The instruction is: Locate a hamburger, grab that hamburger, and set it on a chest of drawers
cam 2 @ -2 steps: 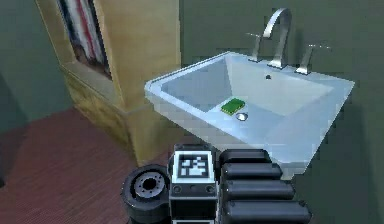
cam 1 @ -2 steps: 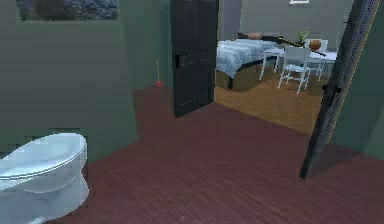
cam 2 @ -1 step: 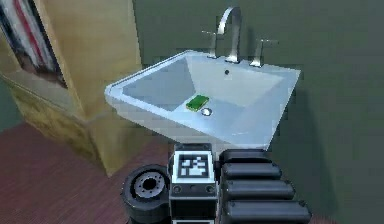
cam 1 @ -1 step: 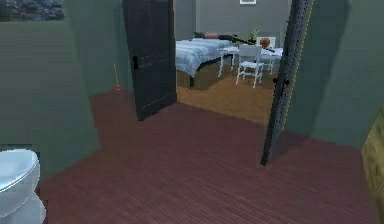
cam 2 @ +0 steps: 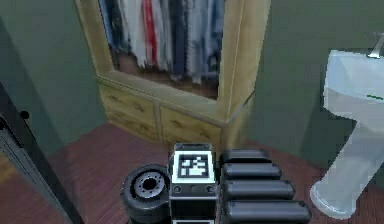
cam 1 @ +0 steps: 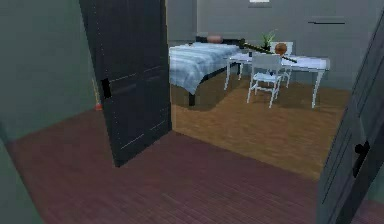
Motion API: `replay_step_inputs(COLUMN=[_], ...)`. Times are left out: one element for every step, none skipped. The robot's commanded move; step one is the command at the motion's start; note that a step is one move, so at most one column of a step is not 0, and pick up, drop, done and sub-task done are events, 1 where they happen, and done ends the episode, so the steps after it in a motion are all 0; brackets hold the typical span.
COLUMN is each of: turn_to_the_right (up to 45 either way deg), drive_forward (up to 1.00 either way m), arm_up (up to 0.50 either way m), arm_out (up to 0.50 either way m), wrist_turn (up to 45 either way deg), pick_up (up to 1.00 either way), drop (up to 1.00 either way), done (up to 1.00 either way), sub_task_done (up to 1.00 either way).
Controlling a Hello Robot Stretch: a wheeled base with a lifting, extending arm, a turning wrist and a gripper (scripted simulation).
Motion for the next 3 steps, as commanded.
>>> replay_step_inputs(turn_to_the_right=[3.0, 0.0, 0.0], drive_forward=[0.0, 1.0, 1.0], arm_up=[0.0, 0.0, 0.0], arm_out=[0.0, 0.0, 0.0], wrist_turn=[0.0, 0.0, 0.0], pick_up=[0.0, 0.0, 0.0], drop=[0.0, 0.0, 0.0], done=[0.0, 0.0, 0.0], sub_task_done=[0.0, 0.0, 0.0])
